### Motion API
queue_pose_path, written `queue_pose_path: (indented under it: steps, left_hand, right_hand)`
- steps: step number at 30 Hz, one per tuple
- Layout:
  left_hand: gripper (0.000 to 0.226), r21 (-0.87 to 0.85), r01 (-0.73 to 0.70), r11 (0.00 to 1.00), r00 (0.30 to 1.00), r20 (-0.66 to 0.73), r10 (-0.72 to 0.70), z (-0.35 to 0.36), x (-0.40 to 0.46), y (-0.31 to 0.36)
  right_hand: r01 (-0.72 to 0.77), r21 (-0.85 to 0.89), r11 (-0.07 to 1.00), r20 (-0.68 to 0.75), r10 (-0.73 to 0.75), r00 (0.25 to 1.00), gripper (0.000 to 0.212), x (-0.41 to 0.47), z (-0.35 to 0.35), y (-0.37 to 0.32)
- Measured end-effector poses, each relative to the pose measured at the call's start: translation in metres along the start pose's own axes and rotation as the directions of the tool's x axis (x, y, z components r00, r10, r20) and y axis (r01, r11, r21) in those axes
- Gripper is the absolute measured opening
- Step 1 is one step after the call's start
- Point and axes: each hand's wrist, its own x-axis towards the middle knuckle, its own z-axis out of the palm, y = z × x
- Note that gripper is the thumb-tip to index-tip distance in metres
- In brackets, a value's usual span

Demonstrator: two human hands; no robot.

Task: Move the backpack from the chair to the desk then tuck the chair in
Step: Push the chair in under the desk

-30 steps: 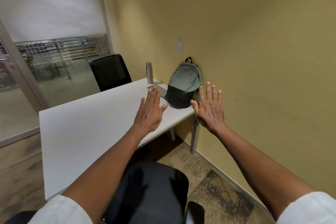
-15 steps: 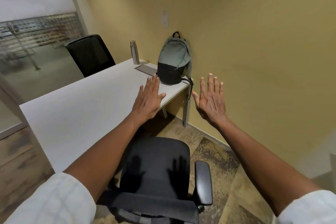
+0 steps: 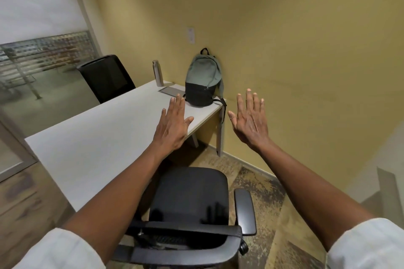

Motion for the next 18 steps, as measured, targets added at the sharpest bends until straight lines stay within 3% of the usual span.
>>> queue_pose_path:
  steps: [7,18]
  left_hand:
    - [0.065,-0.039,-0.037,0.999,0.999,0.011,0.038,-0.017,-0.035,-0.025]
    - [0.066,-0.128,-0.195,0.972,0.972,0.105,0.209,-0.041,-0.126,-0.073]
  right_hand:
    - [0.013,0.026,1.000,0.000,-0.013,1.000,0.069,-0.040,-0.022,-0.050]
    - [-0.036,0.037,0.999,0.067,0.033,0.997,0.068,-0.154,-0.047,-0.136]
